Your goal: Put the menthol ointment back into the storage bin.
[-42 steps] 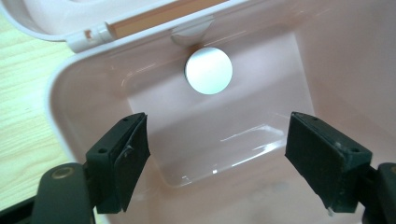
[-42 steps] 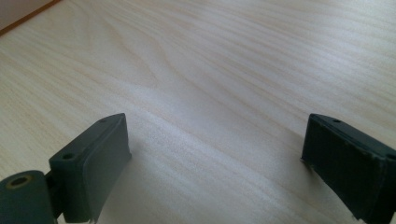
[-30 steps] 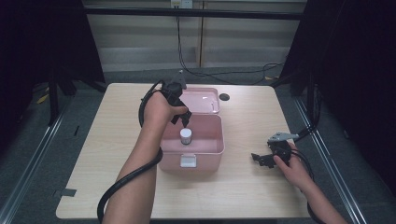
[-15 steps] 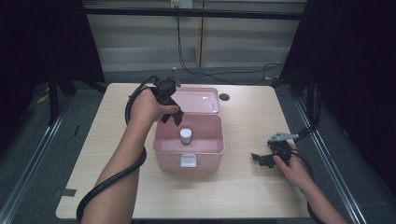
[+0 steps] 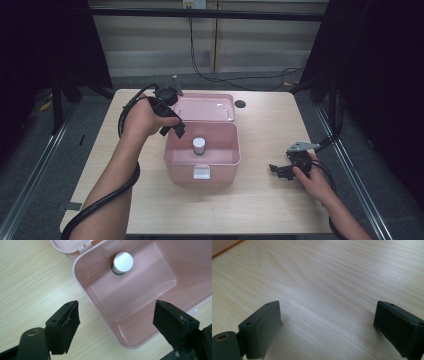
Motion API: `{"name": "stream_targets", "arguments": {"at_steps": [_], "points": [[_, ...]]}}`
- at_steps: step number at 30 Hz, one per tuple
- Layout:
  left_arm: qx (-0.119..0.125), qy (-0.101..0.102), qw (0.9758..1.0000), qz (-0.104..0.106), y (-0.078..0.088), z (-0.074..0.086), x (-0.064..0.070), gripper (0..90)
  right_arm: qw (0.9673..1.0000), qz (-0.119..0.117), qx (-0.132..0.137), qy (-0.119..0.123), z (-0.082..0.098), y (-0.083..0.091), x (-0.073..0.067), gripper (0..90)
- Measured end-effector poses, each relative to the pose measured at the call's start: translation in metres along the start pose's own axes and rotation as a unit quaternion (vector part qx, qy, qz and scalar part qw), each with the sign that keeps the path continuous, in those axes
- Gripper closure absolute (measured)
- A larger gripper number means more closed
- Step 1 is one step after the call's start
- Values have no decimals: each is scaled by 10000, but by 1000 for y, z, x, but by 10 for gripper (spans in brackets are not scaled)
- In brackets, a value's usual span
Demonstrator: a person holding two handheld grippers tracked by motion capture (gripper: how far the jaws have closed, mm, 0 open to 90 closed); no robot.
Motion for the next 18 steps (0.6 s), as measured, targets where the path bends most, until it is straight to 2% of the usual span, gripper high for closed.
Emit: {"name": "stream_targets", "arguments": {"at_steps": [3,7,10,18], "points": [[109,42,9999,95,2,4,-1,209,10000,-2,1,2,0,0,0,70],[129,47,9999,103,2,12,-5,209,10000,-1,10,0,0,0,0,70],[228,55,9997,92,2,16,-9,209,10000,-1,10,0,0,0,0,70],[348,169,9991,147,-1,35,-21,196,10000,2,9,1,0,0,0,69]]}}
Point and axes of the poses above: each handheld gripper's, and its own axes: y roughly backward along the jaws, z roughly out of its underside, x roughly to its right, the point moved 8 cm from there along -y, roughly forward along the jaws, and after that the axes turned 8 degrees about x, right-handed, at the moved point
